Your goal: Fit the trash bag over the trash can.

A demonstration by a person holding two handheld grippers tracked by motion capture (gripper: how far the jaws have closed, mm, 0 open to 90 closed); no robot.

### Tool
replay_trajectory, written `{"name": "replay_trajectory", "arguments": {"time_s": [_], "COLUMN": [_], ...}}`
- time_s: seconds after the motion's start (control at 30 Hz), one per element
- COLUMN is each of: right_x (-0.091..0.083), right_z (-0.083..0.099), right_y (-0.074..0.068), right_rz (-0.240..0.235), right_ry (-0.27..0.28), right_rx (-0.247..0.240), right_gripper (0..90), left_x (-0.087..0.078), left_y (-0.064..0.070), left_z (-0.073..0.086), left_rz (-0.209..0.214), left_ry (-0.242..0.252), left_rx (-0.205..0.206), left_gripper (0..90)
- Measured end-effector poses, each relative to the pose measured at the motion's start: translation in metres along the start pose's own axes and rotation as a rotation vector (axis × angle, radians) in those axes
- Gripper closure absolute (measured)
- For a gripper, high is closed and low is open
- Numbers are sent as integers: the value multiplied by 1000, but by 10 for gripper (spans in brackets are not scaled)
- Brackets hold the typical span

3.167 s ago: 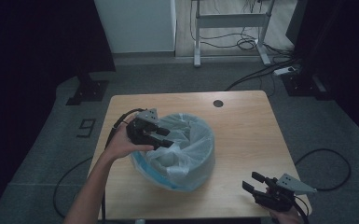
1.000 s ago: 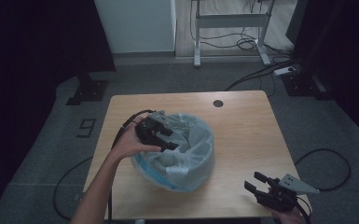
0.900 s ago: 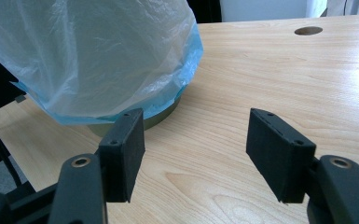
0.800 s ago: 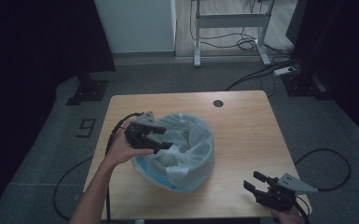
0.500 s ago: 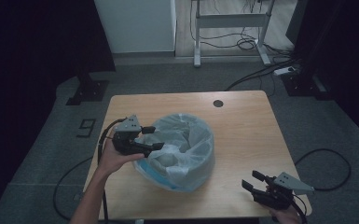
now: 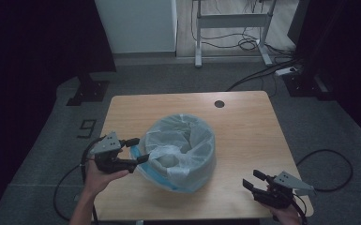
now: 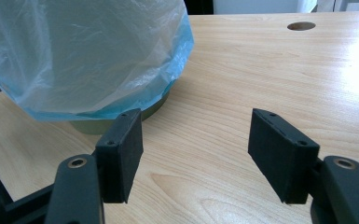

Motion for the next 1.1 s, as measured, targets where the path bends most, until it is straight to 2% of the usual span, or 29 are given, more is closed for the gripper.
{"name": "replay_trajectory", "arguments": {"time_s": [0.13, 0.27, 0.57, 1.1], "right_x": [2, 4, 6, 6], "right_z": [1, 1, 2, 1], "right_y": [1, 3, 5, 6], "right_rz": [2, 9, 19, 22], "right_ry": [-4, -9, -13, -12], "right_rx": [2, -1, -6, -4], "right_gripper": [349, 349, 349, 348], "left_x": [-6, -12, -16, -6], "left_y": [0, -1, -3, -4], "left_z": [18, 35, 71, 81], "left_rz": [-16, -22, -29, -14], "left_ry": [-3, 5, -3, -34], "left_rx": [-22, -61, -133, -149], "left_gripper": [302, 302, 302, 303]}}
Point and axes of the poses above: each handheld gripper's, and its own axes: x roughly forward along the jaws, z roughly out of its underside, y roughly to its right, the point moved 9 cm from there along x, roughly forward along the jaws, and after that the axes turned 3 degrees about -z, right-handed, at the moved point
